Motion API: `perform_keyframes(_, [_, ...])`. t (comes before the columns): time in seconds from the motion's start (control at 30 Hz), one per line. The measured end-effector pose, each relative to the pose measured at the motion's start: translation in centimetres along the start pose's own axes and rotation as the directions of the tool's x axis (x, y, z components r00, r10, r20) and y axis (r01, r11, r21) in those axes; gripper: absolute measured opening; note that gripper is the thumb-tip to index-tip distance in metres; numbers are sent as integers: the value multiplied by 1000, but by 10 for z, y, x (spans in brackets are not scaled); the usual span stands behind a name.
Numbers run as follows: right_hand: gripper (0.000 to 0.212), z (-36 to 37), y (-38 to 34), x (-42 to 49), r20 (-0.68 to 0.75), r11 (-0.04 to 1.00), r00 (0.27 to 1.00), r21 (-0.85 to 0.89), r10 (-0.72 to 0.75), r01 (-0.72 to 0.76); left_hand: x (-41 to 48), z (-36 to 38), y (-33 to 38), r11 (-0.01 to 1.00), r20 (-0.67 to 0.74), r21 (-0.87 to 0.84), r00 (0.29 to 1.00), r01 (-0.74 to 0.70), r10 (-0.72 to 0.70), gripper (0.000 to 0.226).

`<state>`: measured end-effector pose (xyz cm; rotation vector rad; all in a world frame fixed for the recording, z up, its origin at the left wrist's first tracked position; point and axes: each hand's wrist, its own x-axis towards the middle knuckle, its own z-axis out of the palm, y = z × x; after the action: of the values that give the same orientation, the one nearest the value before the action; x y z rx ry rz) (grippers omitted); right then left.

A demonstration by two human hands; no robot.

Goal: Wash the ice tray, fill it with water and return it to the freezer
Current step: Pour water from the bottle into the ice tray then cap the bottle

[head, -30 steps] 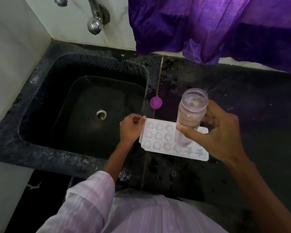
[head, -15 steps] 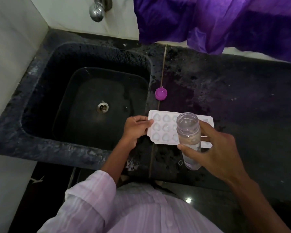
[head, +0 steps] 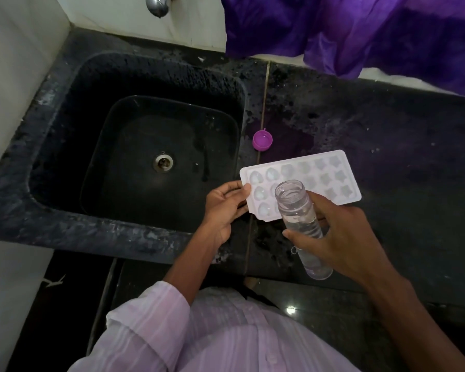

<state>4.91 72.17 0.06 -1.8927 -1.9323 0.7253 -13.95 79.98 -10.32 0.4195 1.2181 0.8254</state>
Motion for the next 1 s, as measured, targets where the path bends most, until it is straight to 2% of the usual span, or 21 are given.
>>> perform_keyframes(0.17, [58, 3, 0, 2, 37, 998, 999, -63, 21, -18, -3, 3, -1, 1000, -6, 13, 1000, -28, 28, 13])
perform_keyframes(0.57, [65, 9, 7, 8, 137, 995, 990, -91, 44, -32, 6, 3, -9, 1000, -40, -8, 999, 8, -9, 11])
perform_keyframes(0.8, [67, 12, 11, 10, 177, 993, 981, -99, 75, -58, 10, 4, -12, 999, -58, 37, 998, 15, -13, 15])
perform_keyframes(0.9, [66, 13, 11, 11, 189, 991, 977, -110, 97, -77, 10, 4, -14, 994, -75, 109, 997, -23, 32, 18])
perform_keyframes(1.0, [68, 14, 12, 13, 205, 988, 973, -130, 105, -79, 15, -1, -20, 929, -94, 350, 982, -119, 161, 13])
